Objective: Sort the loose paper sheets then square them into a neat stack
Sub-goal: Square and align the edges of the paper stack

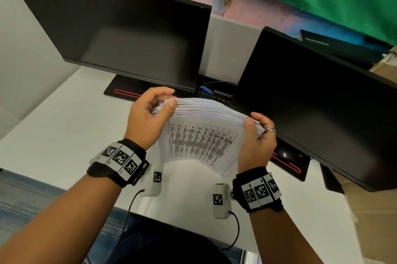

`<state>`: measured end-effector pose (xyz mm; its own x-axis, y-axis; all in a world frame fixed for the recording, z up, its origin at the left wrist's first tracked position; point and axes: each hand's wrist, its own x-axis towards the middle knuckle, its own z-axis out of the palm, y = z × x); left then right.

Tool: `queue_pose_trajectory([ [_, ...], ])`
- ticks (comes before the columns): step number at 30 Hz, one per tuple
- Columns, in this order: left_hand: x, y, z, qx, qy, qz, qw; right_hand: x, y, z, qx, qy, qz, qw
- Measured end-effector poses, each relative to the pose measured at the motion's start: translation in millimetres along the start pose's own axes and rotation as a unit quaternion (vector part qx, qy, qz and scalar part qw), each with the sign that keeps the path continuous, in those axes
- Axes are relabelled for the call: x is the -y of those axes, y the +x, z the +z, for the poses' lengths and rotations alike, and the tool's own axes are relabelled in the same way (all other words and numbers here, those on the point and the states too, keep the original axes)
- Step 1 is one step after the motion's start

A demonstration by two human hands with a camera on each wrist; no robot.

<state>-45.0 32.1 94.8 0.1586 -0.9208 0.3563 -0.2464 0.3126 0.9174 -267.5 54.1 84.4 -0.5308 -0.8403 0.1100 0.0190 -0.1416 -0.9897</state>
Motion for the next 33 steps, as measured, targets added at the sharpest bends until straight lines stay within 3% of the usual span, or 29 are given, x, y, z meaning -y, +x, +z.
queue_pose_trajectory([
  [6, -1.6, 2.2, 4.9, -0.02, 0.009, 0.002, 1.0, 2.0, -0.2, 4.9, -0.002, 0.008, -0.014, 1.0],
  [9, -2.5, -2.2, 0.2, 0.028, -0.022, 0.004, 0.999, -1.7, -2.1, -4.4, 0.063, -0.007, -0.008, 0.998],
  [13, 2.7, -3.9, -11.2, 0.048, 0.039, -0.012, 0.998, -10.7, -2.3, -11.0, 0.111, -0.04, 0.081, 0.99],
  [16, 0.1, -2.5, -10.2, 0.073, 0.02, -0.034, 0.996, -13.7, -0.1, -11.7, 0.12, -0.034, 0.123, 0.985],
  [18, -7.6, 0.9, -14.5, 0.103, 0.051, -0.009, 0.993, -9.6, 5.3, -11.6, 0.129, -0.062, 0.087, 0.986],
  [21, -32.0, 12.3, -28.6, 0.181, 0.194, 0.053, 0.963, 14.0, 16.8, -8.1, 0.183, -0.123, -0.047, 0.974],
  [24, -53.2, 13.3, -21.8, 0.245, 0.337, 0.088, 0.905, 48.0, 21.5, 7.5, 0.27, -0.243, -0.182, 0.914],
  [26, -56.6, 6.7, -9.4, 0.21, 0.35, 0.121, 0.905, 60.6, 21.3, 20.0, 0.301, -0.276, -0.245, 0.879],
  [28, -48.8, 2.5, -8.7, 0.159, 0.318, 0.092, 0.93, 58.4, 22.3, 23.8, 0.273, -0.276, -0.27, 0.881],
  [30, -35.8, 3.3, -19.6, 0.099, 0.273, 0.035, 0.956, 42.5, 25.0, 14.3, 0.165, -0.329, -0.286, 0.885],
  [33, -20.3, 2.6, -43.1, 0.014, 0.184, -0.061, 0.981, 10.5, 14.6, -9.3, 0.003, -0.336, -0.178, 0.925],
])
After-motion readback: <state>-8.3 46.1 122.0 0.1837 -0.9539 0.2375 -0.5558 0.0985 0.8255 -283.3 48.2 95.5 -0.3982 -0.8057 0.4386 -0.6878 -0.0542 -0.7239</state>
